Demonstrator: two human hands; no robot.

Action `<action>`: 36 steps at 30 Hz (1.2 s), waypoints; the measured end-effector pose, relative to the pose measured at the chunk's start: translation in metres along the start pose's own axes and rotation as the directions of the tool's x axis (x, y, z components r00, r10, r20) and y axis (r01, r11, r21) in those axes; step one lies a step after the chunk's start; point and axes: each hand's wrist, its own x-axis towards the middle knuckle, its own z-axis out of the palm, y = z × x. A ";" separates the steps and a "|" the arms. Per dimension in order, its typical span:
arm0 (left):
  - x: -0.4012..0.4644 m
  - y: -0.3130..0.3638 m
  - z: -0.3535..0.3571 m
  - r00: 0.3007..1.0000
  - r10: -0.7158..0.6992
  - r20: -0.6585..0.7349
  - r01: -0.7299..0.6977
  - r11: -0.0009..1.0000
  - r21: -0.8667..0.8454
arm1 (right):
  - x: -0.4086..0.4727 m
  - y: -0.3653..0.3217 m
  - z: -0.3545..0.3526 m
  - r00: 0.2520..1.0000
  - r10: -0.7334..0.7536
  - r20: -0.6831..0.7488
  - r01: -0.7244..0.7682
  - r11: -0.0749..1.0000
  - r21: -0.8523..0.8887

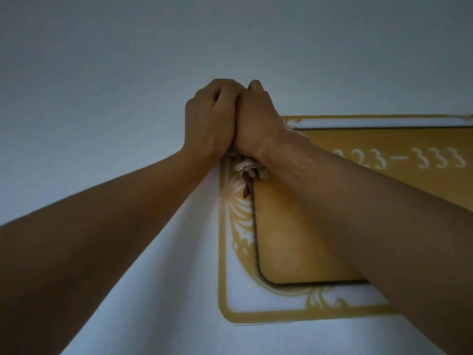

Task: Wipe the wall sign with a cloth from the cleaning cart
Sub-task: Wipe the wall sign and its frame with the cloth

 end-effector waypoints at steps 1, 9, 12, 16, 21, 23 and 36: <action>-0.001 0.003 0.004 1.000 -0.020 -0.020 0.020 1.000 -0.022 | -0.001 0.003 0.000 1.000 0.013 0.009 -0.014 0.999 0.043; -0.011 0.007 0.020 0.999 -0.019 0.034 0.016 0.997 0.071 | -0.020 0.012 0.008 0.991 0.069 -0.113 -0.069 0.998 0.003; -0.013 0.001 0.016 0.997 -0.020 0.075 0.016 0.999 0.045 | -0.023 0.010 0.006 0.990 0.087 -0.114 -0.089 0.996 -0.014; -0.018 -0.016 -0.001 0.999 0.011 0.043 -0.021 0.975 0.223 | -0.029 0.009 0.003 0.989 0.092 -0.112 -0.096 0.995 -0.028; -0.037 -0.030 -0.027 0.990 0.075 -0.119 0.014 0.791 0.611 | -0.040 0.006 -0.001 0.996 0.083 -0.029 -0.083 0.997 -0.004; -0.044 -0.033 -0.028 0.994 0.087 -0.068 -0.013 0.702 0.712 | -0.040 0.005 -0.001 0.996 0.086 -0.012 -0.086 0.996 -0.005; -0.041 -0.041 -0.023 0.954 0.269 0.130 -0.296 0.792 0.535 | -0.039 0.001 0.005 0.989 0.139 -0.042 -0.141 0.989 -0.054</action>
